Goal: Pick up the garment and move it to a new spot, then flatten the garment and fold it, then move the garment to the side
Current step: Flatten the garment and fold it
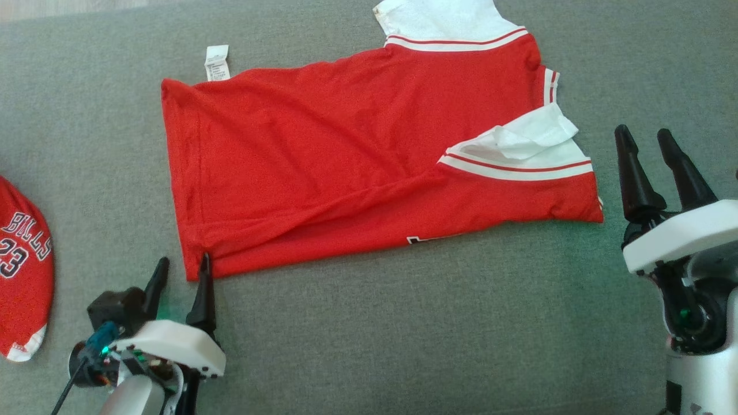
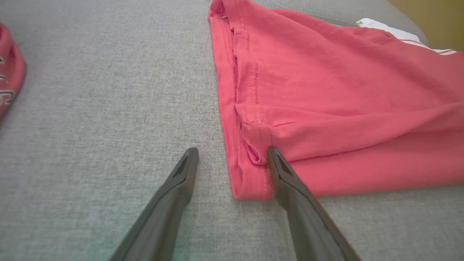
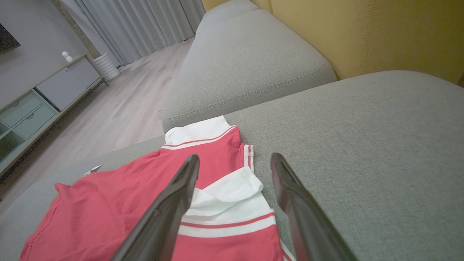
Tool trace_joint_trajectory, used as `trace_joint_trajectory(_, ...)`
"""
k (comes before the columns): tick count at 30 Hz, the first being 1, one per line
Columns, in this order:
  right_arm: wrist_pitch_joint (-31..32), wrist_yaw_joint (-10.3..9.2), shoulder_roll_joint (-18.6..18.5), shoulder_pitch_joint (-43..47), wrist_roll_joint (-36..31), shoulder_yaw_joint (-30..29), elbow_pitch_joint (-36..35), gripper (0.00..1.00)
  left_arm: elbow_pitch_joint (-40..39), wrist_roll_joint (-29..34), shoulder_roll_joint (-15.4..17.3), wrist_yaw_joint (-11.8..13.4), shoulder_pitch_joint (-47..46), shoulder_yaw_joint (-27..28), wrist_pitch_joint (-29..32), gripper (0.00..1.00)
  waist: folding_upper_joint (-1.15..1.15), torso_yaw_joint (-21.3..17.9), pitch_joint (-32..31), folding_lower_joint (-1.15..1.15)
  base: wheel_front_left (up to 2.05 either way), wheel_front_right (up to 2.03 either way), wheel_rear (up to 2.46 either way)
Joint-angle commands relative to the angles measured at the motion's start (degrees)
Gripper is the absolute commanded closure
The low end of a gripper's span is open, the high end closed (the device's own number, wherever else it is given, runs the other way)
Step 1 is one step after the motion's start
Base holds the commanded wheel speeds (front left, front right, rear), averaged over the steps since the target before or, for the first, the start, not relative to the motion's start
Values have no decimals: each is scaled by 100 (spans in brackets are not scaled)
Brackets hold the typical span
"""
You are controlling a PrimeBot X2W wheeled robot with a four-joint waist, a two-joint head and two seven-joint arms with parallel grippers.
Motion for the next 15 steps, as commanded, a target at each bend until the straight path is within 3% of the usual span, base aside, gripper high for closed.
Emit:
trace_joint_trajectory(1,-61,43,-26,9,44,94,-210,0,-95,5,170,27,10,131,35,0,0,10,-7,0,0,0,0)
trace_joint_trajectory(3,-60,43,-26,17,47,84,-183,0,-187,-30,206,-68,89,55,120,0,0,15,-34,0,0,0,0)
trace_joint_trajectory(9,-91,43,-26,67,87,56,-166,0,-287,-62,222,-27,167,51,136,0,0,1,-56,0,0,0,0)
trace_joint_trajectory(15,-89,43,-26,72,78,90,-112,0,249,-130,10,58,-221,76,135,0,0,-38,-7,0,0,0,0)
